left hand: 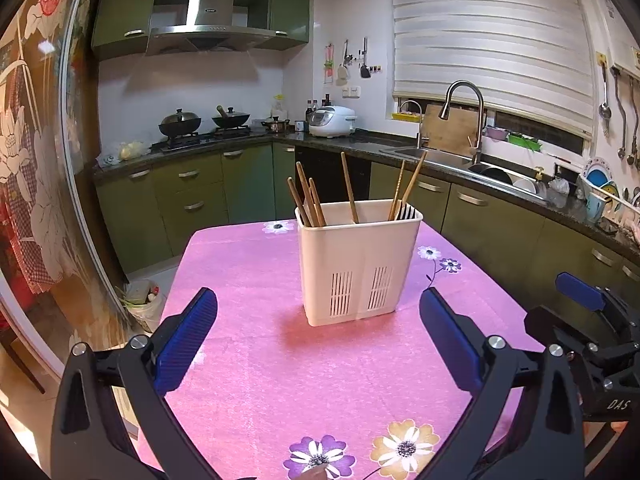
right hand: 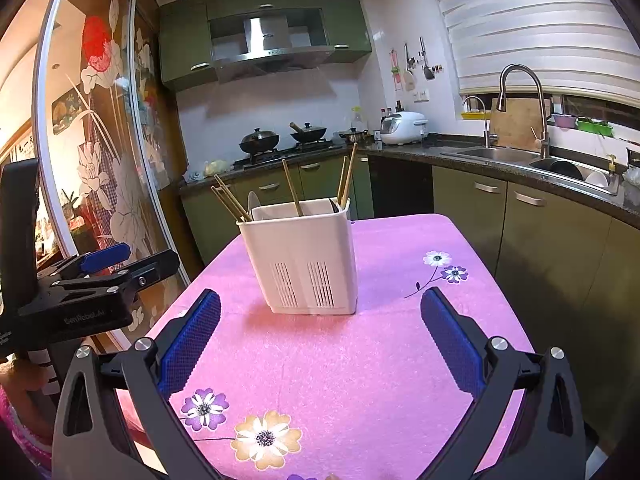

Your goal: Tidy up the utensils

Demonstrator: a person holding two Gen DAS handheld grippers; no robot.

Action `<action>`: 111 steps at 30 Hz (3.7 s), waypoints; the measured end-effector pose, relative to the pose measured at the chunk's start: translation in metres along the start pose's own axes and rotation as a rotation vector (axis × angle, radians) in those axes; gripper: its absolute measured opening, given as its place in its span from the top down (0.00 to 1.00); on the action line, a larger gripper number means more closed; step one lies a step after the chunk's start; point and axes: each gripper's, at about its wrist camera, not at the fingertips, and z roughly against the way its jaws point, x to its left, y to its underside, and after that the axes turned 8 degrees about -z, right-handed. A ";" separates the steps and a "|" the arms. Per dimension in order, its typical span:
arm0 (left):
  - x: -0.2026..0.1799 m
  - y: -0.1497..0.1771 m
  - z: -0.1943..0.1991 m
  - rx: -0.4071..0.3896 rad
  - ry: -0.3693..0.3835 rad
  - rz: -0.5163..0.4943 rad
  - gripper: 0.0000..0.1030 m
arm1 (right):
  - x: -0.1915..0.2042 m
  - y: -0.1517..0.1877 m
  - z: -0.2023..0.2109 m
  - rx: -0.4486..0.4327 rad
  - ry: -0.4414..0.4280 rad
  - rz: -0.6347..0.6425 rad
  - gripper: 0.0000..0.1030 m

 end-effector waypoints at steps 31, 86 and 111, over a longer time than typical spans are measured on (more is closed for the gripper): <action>0.006 0.006 -0.006 0.006 0.004 0.027 0.06 | 0.001 0.001 -0.008 0.001 0.046 0.010 0.04; 0.014 0.019 -0.013 0.023 -0.056 0.004 0.06 | -0.001 0.006 -0.017 0.022 0.048 0.016 0.04; 0.010 0.021 -0.016 0.027 -0.054 0.005 0.06 | 0.000 0.006 -0.017 0.023 0.048 0.017 0.04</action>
